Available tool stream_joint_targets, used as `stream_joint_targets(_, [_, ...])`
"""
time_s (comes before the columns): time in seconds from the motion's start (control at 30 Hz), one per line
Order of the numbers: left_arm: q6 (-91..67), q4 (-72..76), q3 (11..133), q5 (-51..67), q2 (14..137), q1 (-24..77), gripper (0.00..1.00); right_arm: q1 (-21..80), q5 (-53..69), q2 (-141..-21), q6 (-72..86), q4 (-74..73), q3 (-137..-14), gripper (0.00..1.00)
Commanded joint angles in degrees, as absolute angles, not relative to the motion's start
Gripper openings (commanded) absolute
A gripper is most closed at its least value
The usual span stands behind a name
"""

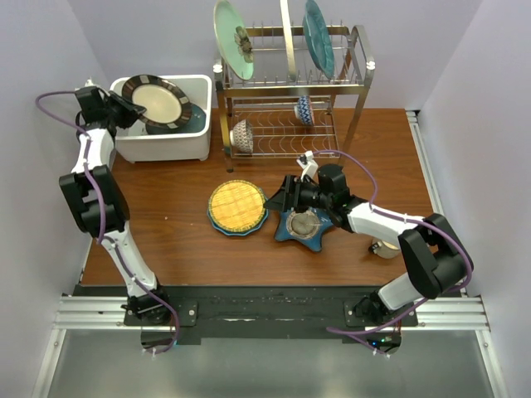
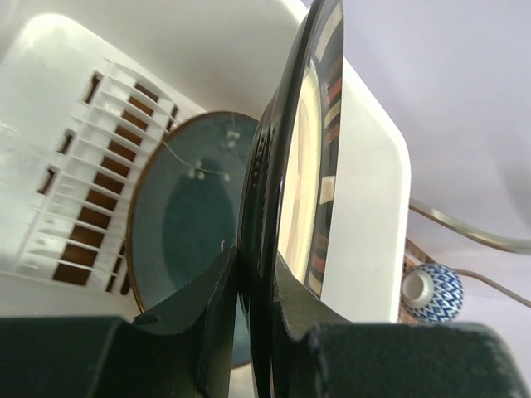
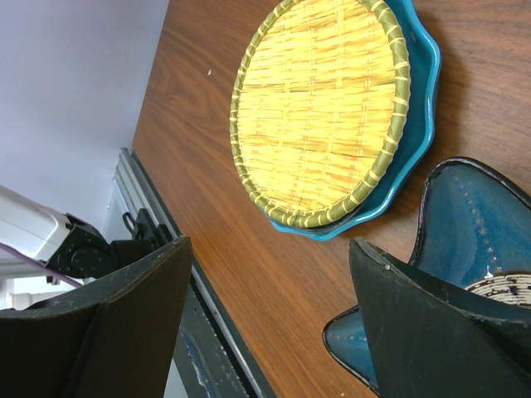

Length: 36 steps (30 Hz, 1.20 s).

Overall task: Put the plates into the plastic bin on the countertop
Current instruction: Place the plate in the plastic bin.

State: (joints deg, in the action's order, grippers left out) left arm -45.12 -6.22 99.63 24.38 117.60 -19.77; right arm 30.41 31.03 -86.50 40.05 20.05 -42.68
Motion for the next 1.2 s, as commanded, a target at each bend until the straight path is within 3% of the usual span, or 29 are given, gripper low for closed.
stream_joint_targets(0.0, [-42.0,-6.2,109.2,25.0,118.2,-18.9,0.00,30.2,30.8,-85.0,40.0,21.1,-42.0,0.80])
stream_joint_targets(0.6, [-38.9,-13.4,114.8,25.4,123.6,-17.8,0.14,30.2,31.0,-84.8,40.3,21.5,-41.0,0.80])
stream_joint_targets(0.83, [-37.4,-16.3,115.9,23.5,123.4,-17.8,0.34,30.2,31.1,-84.4,40.3,21.5,-40.6,0.80])
stream_joint_targets(1.17, [-33.2,-22.9,119.2,17.9,122.9,-17.8,0.54,30.2,30.8,-83.1,40.6,21.6,-40.2,0.80])
